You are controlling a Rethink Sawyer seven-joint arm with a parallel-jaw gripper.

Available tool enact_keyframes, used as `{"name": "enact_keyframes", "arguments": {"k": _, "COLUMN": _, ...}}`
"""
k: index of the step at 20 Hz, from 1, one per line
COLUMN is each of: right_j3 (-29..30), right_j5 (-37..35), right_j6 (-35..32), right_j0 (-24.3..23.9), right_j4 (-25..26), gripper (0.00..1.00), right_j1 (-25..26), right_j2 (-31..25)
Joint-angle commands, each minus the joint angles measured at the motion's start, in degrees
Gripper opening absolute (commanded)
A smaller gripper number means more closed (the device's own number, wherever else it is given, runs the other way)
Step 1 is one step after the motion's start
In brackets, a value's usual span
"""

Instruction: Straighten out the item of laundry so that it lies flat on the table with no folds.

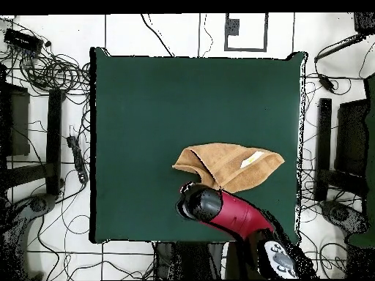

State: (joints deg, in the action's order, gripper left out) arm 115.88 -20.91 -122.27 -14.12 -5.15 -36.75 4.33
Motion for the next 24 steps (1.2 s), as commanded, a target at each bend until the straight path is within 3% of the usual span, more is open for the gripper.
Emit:
{"name": "enact_keyframes", "arguments": {"k": 1, "right_j3": -7.24, "right_j5": 8.47, "right_j6": 1.14, "right_j0": -1.75, "right_j4": 5.25, "gripper": 1.00, "right_j1": 9.35, "right_j2": -6.95}}
{"name": "enact_keyframes", "arguments": {"k": 6, "right_j3": -9.72, "right_j5": 10.06, "right_j6": 2.33, "right_j0": -2.44, "right_j4": 10.00, "gripper": 1.00, "right_j1": 11.31, "right_j2": -8.56}}
{"name": "enact_keyframes", "arguments": {"k": 15, "right_j3": -13.08, "right_j5": 13.52, "right_j6": -1.68, "right_j0": -1.98, "right_j4": 12.81, "gripper": 1.00, "right_j1": 15.58, "right_j2": -8.43}}
{"name": "enact_keyframes", "arguments": {"k": 16, "right_j3": -13.07, "right_j5": 14.12, "right_j6": -3.31, "right_j0": -1.55, "right_j4": 12.69, "gripper": 0.00, "right_j1": 15.83, "right_j2": -7.92}}
{"name": "enact_keyframes", "arguments": {"k": 19, "right_j3": -13.55, "right_j5": 12.77, "right_j6": -4.52, "right_j0": -0.04, "right_j4": 12.11, "gripper": 0.00, "right_j1": 15.61, "right_j2": -6.00}}
{"name": "enact_keyframes", "arguments": {"k": 24, "right_j3": -6.81, "right_j5": 10.66, "right_j6": -10.54, "right_j0": -0.06, "right_j4": 6.97, "gripper": 0.00, "right_j1": 10.70, "right_j2": -8.23}}
